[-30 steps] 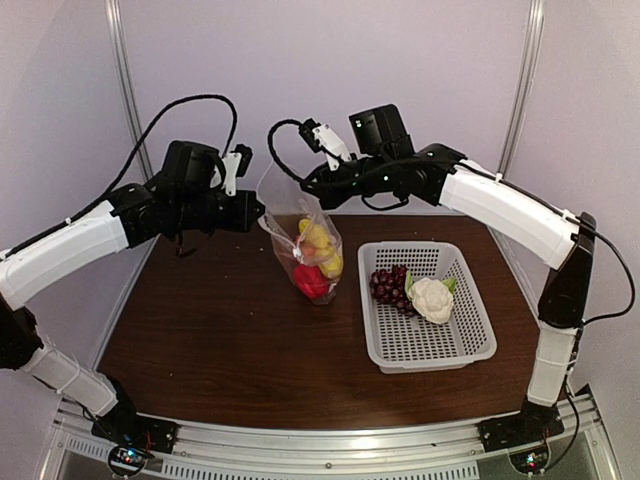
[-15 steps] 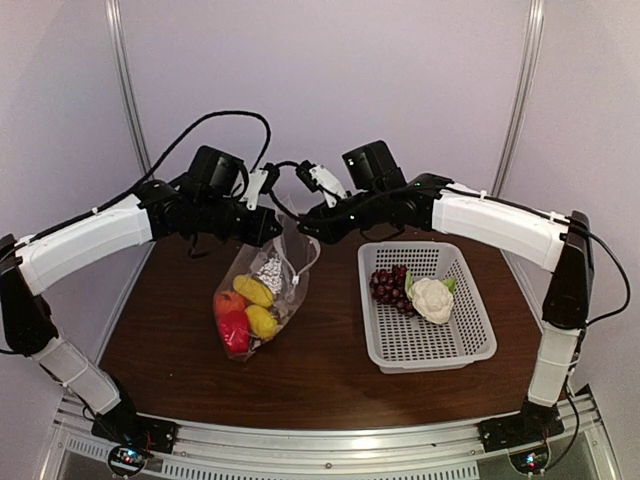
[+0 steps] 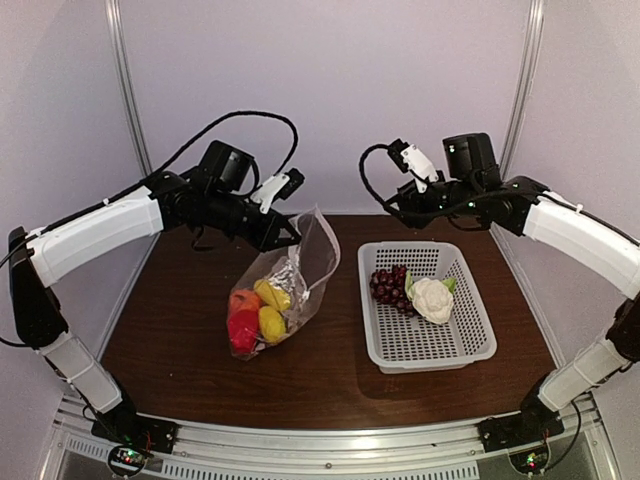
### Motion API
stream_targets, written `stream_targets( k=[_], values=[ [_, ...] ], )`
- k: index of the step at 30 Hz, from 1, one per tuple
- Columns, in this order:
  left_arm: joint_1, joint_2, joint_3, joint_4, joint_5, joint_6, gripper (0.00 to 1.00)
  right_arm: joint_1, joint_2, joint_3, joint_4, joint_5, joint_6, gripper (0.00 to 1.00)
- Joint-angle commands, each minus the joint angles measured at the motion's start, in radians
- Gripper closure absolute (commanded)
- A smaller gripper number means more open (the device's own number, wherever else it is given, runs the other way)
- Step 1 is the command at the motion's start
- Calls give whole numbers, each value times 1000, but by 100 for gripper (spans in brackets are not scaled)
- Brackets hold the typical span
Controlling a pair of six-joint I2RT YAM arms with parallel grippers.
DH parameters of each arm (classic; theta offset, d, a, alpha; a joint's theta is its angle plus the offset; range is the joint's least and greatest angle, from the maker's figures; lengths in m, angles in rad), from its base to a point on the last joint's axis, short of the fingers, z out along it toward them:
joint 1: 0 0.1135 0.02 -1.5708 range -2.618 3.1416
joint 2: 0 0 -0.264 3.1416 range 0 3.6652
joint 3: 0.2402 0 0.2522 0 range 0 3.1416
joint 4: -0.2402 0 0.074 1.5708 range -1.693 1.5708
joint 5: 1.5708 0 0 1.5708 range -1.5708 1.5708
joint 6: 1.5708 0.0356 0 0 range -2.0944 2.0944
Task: Place the food in the zip-top bag and seal the zipper
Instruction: Adjust the zipper food storage bag at the center of the board, then pick up the fake vegetable from the bin.
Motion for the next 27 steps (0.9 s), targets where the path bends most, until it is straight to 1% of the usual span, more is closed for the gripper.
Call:
stream_targets(
  k=[1,4,6,10,14,18,23,27],
  values=[
    [1,8,-5,19,156,72,100,-53,32,-88,-111,59,-159,46],
    [2,-23,-82,83,210,71,100,-77,50,-115,-177,83,-220,41],
    [14,-48,-133,117,228,71,100,-80,50,-157,-168,127,-245,39],
    [31,-92,-192,144,202,60,100,-97,74,-176,-205,227,-262,35],
    [32,-111,-197,153,199,48,100,-124,88,-221,-258,256,-279,27],
    [32,-124,-198,154,187,38,100,-128,54,-316,-237,290,-275,21],
    [33,-138,-200,154,170,36,100,-128,14,-409,-210,329,-279,16],
    [36,-138,-201,154,160,36,100,-127,-14,-450,-193,344,-275,16]
  ],
)
